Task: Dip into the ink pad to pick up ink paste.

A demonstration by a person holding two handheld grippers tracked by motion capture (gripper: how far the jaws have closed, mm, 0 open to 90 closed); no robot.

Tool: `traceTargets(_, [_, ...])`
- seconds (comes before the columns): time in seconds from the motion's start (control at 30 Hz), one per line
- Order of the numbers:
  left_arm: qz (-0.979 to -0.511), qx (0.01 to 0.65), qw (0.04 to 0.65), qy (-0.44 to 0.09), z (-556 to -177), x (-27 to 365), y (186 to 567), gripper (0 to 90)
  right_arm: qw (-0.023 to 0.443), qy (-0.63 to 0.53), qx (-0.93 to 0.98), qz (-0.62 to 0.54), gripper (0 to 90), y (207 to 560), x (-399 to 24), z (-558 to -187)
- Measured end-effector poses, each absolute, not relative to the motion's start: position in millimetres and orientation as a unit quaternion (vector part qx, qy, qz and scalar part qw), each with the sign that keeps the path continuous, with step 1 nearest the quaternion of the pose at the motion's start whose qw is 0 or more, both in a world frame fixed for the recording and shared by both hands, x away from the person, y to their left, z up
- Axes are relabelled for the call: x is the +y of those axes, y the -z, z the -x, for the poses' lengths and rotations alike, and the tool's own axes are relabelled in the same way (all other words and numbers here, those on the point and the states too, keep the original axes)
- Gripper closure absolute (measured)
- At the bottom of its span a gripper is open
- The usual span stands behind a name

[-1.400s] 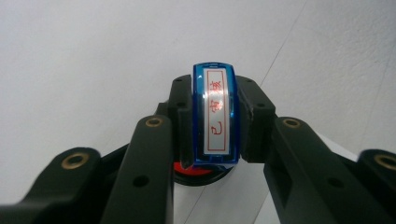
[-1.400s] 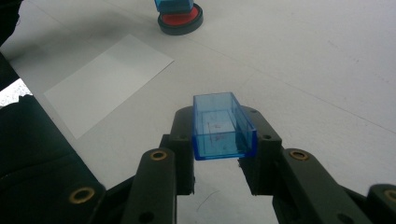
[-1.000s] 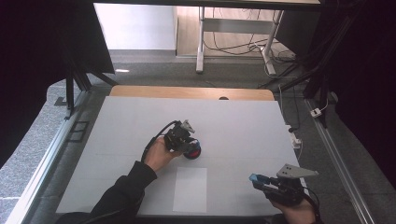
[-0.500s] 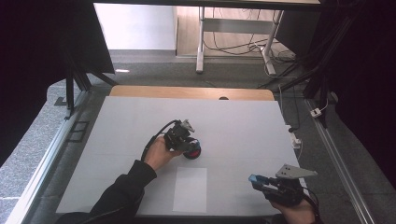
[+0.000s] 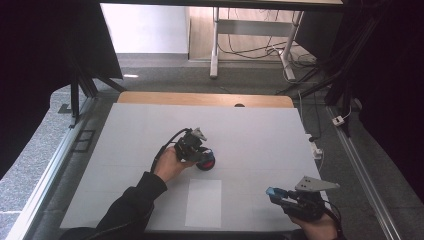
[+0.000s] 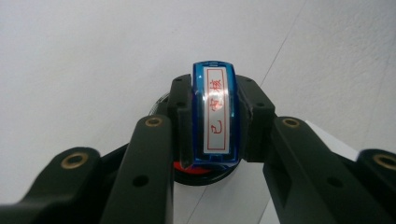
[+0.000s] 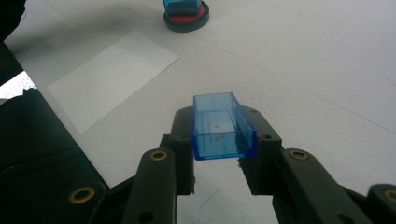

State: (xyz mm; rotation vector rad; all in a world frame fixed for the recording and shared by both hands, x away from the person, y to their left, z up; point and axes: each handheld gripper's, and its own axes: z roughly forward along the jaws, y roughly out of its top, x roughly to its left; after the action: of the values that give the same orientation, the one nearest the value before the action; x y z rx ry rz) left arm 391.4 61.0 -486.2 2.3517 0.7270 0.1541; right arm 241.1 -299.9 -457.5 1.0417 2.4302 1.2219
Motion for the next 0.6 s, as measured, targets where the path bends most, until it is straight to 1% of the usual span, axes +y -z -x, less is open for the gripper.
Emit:
traceTargets(0.3, [-0.901,0.273,0.328,-0.073,-388.0,58.7,486.2,70.4,0.113,-0.417,0.831,-0.350,68.2,457.5,-299.3,-240.6])
traceTargets(0.6, [-0.888,0.292,0.352,-0.037,-396.1,66.9,489.5,70.4,0.113,-0.417,0.831,-0.349,68.2,457.6,-299.4,-240.7])
